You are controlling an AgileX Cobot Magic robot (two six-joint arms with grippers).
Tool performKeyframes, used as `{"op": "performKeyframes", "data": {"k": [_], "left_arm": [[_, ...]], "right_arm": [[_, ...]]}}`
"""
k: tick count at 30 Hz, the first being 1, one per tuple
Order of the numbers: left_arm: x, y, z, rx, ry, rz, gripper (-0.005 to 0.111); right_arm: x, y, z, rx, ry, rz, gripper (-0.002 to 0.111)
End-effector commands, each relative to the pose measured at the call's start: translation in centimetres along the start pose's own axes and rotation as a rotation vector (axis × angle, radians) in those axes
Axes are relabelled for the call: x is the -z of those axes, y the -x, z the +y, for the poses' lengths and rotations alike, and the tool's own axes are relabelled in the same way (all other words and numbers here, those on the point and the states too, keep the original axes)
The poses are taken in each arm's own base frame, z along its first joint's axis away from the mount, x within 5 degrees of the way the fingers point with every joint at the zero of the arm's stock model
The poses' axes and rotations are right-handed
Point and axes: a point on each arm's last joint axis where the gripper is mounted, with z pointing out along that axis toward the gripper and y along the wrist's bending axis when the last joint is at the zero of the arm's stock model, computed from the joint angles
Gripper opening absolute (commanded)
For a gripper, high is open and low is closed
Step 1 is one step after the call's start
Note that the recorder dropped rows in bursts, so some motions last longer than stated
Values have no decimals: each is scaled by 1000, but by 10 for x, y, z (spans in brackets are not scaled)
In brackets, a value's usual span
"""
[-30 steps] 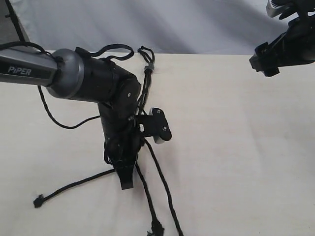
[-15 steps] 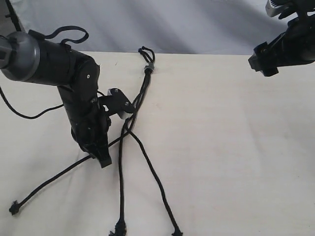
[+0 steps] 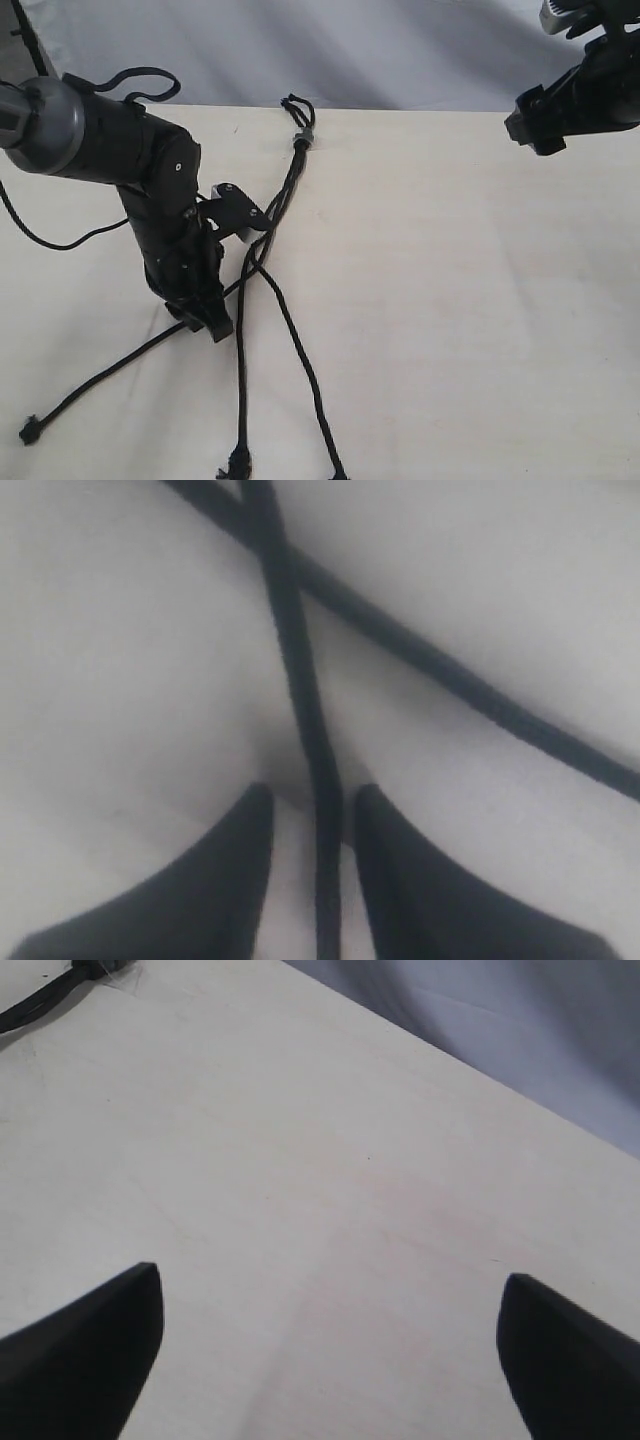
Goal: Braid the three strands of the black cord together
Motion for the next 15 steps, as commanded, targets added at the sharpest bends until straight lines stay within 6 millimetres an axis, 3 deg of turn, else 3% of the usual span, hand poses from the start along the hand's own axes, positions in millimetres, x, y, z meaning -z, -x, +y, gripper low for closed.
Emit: {"op": "performKeyframes", "data": {"k": [1,5,8,12,15], "left_arm": [[-4,-3,0,42,-15,40,55],[16,1,7,37,10,18,54],[48,-2,16,65,47,-71,37],[98,-12,33,122,133,-245,0],[127,-31,49,236,187,-379,1]], "right_arm": [[-1,-1,0,-17,4,-3,84],[-1,1,5,-136,55,-20,84],[-1,6,18,-139,96,-32,84],[2,16,53,-27,178,-53,84],[9,24,92,63,270,-74,84]]}}
